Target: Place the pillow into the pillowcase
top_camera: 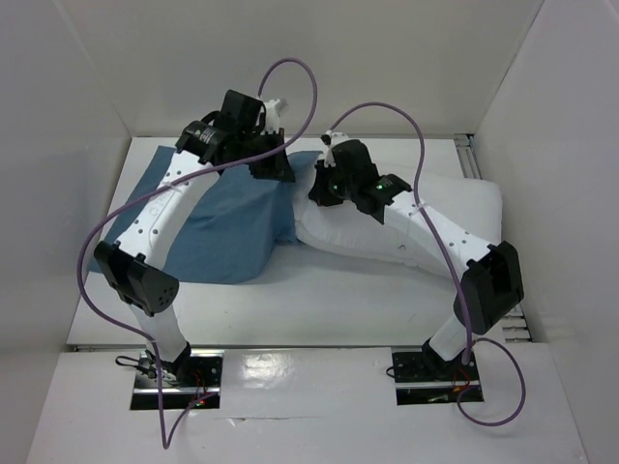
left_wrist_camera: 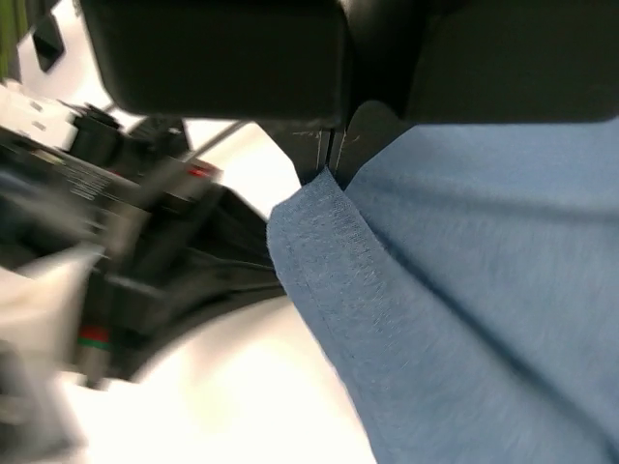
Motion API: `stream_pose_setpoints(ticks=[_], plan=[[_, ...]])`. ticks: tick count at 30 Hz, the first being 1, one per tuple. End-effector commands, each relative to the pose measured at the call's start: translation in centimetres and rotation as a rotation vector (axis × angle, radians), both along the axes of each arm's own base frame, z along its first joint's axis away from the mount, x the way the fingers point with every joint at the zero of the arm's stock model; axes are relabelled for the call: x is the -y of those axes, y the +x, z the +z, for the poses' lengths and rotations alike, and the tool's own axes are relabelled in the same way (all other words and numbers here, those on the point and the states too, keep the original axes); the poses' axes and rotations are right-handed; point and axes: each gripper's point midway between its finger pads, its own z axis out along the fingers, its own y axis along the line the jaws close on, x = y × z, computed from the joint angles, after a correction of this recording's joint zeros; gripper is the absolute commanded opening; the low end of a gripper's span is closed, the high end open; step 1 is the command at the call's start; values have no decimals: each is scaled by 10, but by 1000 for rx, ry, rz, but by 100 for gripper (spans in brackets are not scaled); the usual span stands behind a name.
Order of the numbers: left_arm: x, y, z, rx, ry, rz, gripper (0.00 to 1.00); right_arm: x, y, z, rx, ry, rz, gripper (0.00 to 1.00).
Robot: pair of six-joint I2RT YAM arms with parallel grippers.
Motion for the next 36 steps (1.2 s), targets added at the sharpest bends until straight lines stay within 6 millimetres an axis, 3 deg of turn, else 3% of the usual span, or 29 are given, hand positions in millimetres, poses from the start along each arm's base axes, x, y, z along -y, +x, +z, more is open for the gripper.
stream_pose_setpoints(ticks=[1,5,8,9,12,14,15,17,18,21,25,28,32,36], plan=[[16,-21,30,5,-108,-134,0,3,25,57,149,22,-60,0],[15,-30,28,-15,-117,-137,0,-2,53,110,269,53,-87,0],[15,-38,41,2,-137,-165,0,-8,61,123,299,43,-66,0],[15,-39,46,9,-140,-165,0,-9,60,141,327,60,-53,0],[16,-47,70,46,-179,-192,0,-20,59,141,323,76,5,0],[16,-50,81,69,-201,-196,0,-26,53,122,291,53,32,0],[16,-48,84,70,-220,-195,0,-30,49,98,257,25,39,0],[14,-50,94,73,-269,-214,0,-33,45,73,227,6,50,0],[15,-47,101,87,-296,-219,0,-32,48,48,199,-10,32,0],[18,-49,108,87,-338,-248,0,-33,59,15,172,-50,5,0],[16,-47,115,82,-378,-243,0,-40,57,-19,125,-60,8,0],[5,-37,122,85,-426,-229,0,-42,44,-40,99,-84,4,0],[1,-30,134,85,-509,-244,0,-37,36,-47,122,-84,-67,0],[-5,-20,139,110,-519,-211,0,-43,27,-29,178,-7,-48,0]])
